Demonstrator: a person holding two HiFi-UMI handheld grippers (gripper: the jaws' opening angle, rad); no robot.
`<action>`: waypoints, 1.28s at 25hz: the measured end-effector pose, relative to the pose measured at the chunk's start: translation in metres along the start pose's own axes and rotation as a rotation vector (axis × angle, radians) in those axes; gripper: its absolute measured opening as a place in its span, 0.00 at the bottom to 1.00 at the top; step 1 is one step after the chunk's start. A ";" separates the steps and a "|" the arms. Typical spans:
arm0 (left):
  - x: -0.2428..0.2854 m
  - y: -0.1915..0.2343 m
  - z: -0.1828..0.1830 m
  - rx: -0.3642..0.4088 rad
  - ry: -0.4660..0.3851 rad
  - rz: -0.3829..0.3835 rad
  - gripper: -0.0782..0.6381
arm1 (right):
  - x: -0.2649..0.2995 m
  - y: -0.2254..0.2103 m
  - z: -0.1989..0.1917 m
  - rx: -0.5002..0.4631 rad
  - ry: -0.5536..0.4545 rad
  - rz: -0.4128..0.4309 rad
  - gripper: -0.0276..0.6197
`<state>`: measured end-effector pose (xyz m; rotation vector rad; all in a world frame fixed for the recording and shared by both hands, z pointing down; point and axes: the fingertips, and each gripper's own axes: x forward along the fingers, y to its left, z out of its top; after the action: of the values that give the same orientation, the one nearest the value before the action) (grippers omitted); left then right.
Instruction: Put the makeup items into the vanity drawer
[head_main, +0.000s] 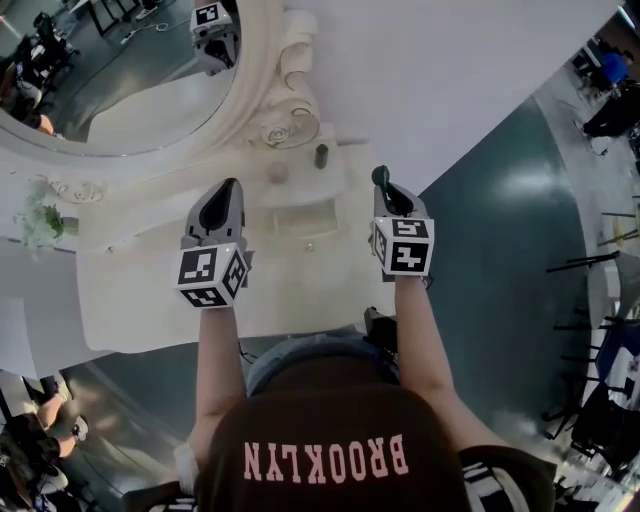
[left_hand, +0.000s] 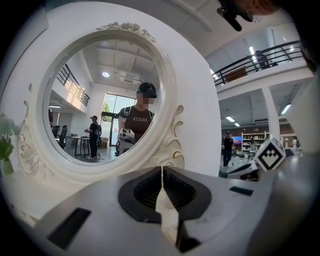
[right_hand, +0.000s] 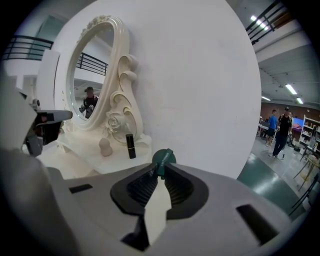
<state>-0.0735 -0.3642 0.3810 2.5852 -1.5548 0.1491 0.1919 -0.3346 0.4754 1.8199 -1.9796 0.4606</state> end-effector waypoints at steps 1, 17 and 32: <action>-0.002 0.001 0.001 -0.002 -0.004 0.002 0.12 | -0.002 0.004 0.000 -0.011 -0.002 0.008 0.09; -0.068 0.039 -0.040 -0.064 0.053 0.122 0.12 | -0.006 0.106 -0.030 -0.112 0.049 0.269 0.11; -0.093 0.067 -0.056 -0.099 0.071 0.186 0.12 | 0.000 0.131 -0.035 -0.130 0.047 0.286 0.33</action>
<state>-0.1774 -0.3054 0.4265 2.3330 -1.7280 0.1743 0.0644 -0.3051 0.5100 1.4414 -2.1921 0.4429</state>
